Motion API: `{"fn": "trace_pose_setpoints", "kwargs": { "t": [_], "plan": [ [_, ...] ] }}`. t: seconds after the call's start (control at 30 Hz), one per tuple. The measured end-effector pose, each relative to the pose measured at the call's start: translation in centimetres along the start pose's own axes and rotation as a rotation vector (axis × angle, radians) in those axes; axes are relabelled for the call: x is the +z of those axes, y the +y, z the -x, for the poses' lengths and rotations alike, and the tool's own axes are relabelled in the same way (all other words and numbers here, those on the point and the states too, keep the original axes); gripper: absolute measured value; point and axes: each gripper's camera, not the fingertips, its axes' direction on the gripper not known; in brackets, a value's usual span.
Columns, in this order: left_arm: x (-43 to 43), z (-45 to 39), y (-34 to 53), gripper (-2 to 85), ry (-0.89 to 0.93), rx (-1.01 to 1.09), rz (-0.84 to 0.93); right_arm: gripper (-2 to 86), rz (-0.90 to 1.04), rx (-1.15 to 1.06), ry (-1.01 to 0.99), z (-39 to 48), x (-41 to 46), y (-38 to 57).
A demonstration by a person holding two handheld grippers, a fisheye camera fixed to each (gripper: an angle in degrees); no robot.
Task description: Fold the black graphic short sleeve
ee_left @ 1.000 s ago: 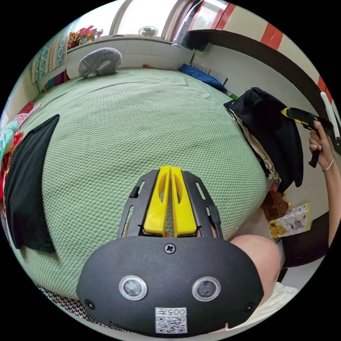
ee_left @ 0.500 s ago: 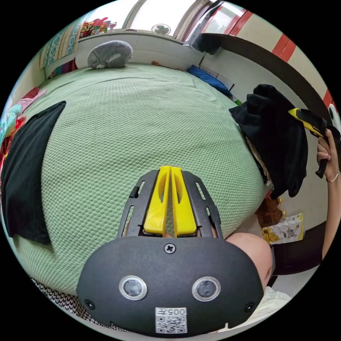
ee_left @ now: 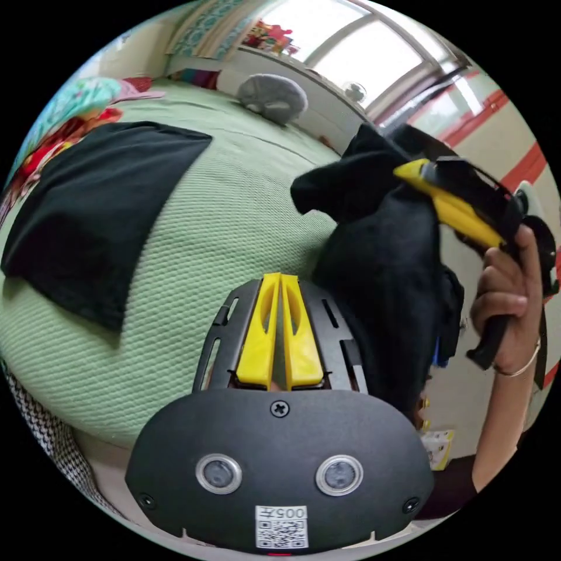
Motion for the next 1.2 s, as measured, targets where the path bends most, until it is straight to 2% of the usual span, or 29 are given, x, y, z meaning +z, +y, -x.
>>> {"fn": "trace_pose_setpoints", "kwargs": {
  "t": [0.07, 0.2, 0.3, 0.47, 0.7, 0.9, 1.03, 1.1, 1.2],
  "plan": [
    [-2.4, 3.1, 0.3, -0.6, -0.059, -0.004, 0.005, 3.4, 0.058, -0.012, -0.021, 0.4, 1.4, 0.3],
    [-4.7, 5.7, 1.5, -0.7, -0.182, 0.004, 0.038, 5.4, 0.005, -0.107, 0.015, -0.6, -0.5, 2.3],
    [-6.3, 5.9, 2.2, -0.7, -0.183, 0.044, 0.029, 7.1, -0.052, -0.148, 0.155, -3.9, -3.0, 4.8],
    [-8.5, 3.9, 1.6, -0.5, -0.293, 0.131, -0.032, 7.3, -0.092, -0.015, 0.352, -12.6, -7.0, 9.3],
    [-8.9, 1.4, -1.5, 1.7, -0.172, 0.226, -0.011, 8.5, -0.088, 0.093, 0.439, -17.0, -7.4, 11.7],
    [-6.0, -0.9, -2.9, 10.9, -0.212, 0.306, 0.049, 11.2, -0.060, 0.077, 0.547, -16.5, -4.9, 11.1],
    [-3.4, -0.3, -3.6, 14.4, -0.187, 0.285, 0.137, 12.6, 0.017, 0.132, 0.620, -17.1, -3.1, 10.0],
    [-2.0, 0.5, -3.6, 15.3, -0.168, 0.253, 0.212, 12.7, 0.040, 0.140, 0.622, -17.5, -2.3, 9.7],
    [-1.7, 0.6, -2.7, 14.4, -0.177, 0.259, 0.181, 12.6, 0.017, 0.157, 0.556, -18.1, -1.7, 9.8]
  ]
}}
